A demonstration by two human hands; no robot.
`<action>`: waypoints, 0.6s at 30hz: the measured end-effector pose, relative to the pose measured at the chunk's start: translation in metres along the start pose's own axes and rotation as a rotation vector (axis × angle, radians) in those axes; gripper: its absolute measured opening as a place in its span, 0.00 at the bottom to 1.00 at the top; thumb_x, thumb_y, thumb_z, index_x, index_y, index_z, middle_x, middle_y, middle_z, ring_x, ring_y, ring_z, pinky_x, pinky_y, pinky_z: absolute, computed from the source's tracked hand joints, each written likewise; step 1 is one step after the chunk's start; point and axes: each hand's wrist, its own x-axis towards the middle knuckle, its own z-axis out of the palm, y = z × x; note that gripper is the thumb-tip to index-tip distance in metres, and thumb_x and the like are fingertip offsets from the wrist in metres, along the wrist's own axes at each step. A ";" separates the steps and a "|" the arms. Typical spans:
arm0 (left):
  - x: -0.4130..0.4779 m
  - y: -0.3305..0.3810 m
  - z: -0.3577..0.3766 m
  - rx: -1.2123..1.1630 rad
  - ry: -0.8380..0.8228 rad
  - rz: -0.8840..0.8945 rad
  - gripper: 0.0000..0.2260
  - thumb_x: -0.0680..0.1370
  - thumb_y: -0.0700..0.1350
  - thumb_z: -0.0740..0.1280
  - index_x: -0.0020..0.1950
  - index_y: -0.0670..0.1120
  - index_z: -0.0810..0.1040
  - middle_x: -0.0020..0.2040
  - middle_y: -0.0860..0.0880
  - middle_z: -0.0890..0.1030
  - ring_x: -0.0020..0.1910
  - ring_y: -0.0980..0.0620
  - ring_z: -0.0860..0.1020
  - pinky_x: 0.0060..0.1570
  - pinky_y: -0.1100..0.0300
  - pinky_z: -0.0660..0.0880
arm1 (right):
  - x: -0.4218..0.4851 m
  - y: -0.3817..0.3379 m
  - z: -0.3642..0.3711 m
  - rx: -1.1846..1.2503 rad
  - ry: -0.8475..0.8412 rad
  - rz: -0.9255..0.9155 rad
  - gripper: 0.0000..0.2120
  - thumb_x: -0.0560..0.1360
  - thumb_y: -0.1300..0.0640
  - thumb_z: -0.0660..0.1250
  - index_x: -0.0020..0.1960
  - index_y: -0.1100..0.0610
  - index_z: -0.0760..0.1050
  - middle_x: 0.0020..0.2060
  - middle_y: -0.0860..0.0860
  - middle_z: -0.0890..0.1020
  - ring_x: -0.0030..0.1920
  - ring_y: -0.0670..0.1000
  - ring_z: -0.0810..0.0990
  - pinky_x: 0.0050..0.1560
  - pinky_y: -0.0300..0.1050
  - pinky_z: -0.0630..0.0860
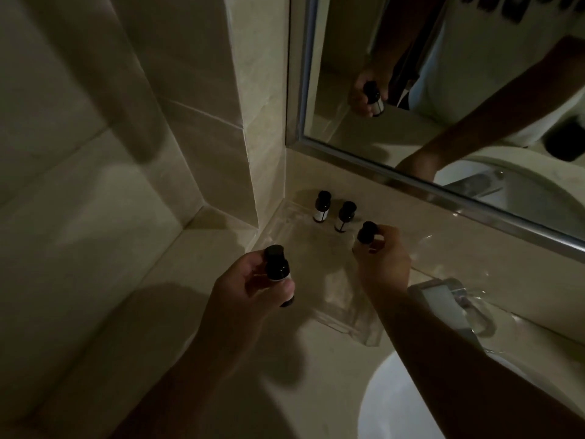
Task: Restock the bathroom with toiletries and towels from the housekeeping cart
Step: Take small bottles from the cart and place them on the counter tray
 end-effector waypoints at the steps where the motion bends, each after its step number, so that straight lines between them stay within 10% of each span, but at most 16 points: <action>1: 0.002 0.000 0.000 -0.005 0.006 -0.005 0.16 0.68 0.49 0.74 0.56 0.50 0.81 0.45 0.50 0.86 0.47 0.53 0.84 0.44 0.66 0.77 | 0.003 0.001 0.002 0.012 0.002 0.004 0.13 0.78 0.50 0.70 0.61 0.45 0.73 0.50 0.47 0.82 0.46 0.48 0.81 0.42 0.46 0.80; 18: 0.021 -0.008 -0.003 -0.038 0.006 -0.031 0.15 0.74 0.36 0.73 0.58 0.49 0.80 0.45 0.50 0.86 0.47 0.55 0.84 0.41 0.69 0.77 | 0.024 0.004 0.014 -0.062 0.046 0.065 0.19 0.76 0.50 0.71 0.65 0.54 0.77 0.57 0.51 0.82 0.56 0.52 0.80 0.58 0.50 0.78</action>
